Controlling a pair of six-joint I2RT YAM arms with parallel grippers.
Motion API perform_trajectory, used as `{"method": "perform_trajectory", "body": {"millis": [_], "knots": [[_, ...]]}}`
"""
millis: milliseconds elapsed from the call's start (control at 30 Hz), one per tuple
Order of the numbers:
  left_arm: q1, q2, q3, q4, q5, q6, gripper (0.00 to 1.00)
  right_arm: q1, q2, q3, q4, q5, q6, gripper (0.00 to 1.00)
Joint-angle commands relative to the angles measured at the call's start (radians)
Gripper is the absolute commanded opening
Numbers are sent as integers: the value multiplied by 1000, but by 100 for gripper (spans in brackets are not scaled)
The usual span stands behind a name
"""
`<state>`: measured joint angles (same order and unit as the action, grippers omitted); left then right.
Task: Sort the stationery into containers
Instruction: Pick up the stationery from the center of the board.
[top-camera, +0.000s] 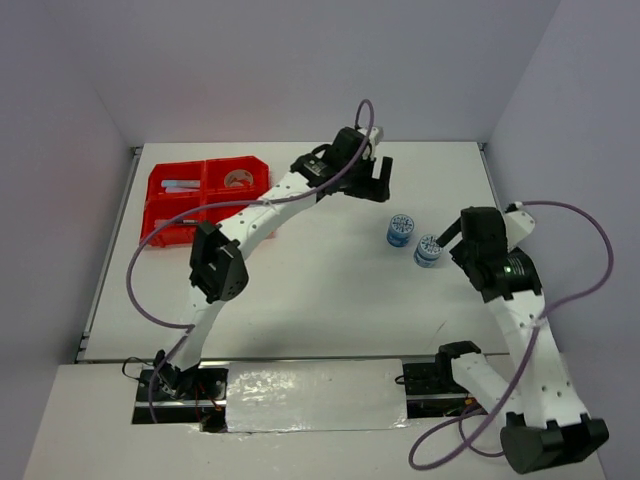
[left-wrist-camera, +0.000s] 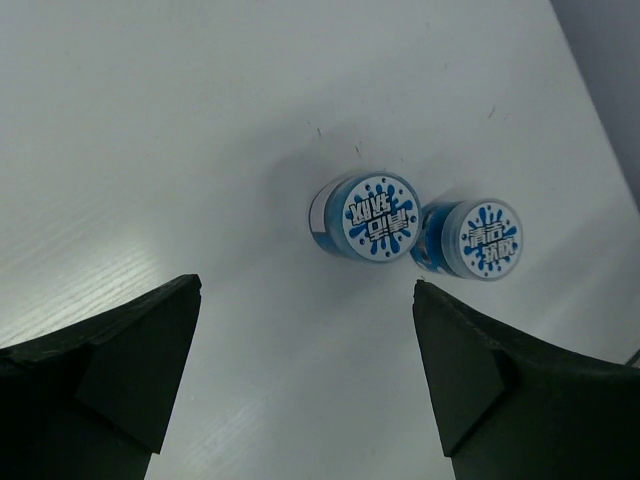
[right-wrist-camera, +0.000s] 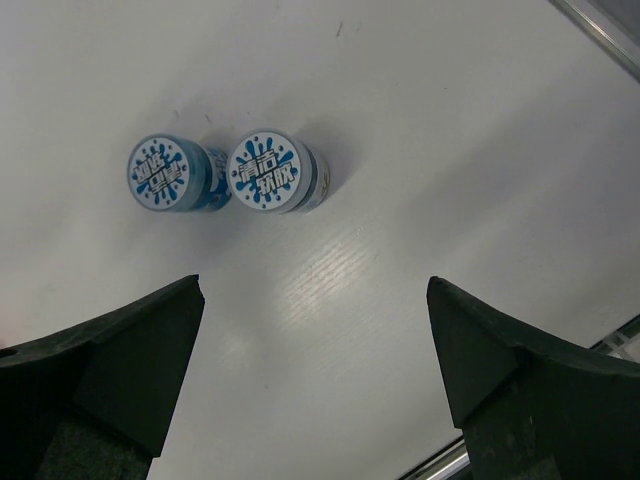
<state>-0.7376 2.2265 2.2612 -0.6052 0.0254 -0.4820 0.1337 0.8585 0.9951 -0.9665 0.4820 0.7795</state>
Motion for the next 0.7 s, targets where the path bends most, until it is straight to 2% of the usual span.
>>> {"method": "perform_trajectory", "body": {"millis": [0,133,367,500,667], "knots": [[-43,111,55,74,-21,98,99,-6,-88,37,-96,24,44,100],[-82,171,55,172,-110,174,99,-6,-179,48,-126,-95,0,100],[-92,203,4,338,-61,158,99,-6,-271,48,-152,-230,-95,100],[-120,240,14,374,-33,167,99,-6,-286,50,-153,-263,-118,100],[-151,292,46,351,-76,187,99,-5,-279,60,-146,-298,-138,100]]}}
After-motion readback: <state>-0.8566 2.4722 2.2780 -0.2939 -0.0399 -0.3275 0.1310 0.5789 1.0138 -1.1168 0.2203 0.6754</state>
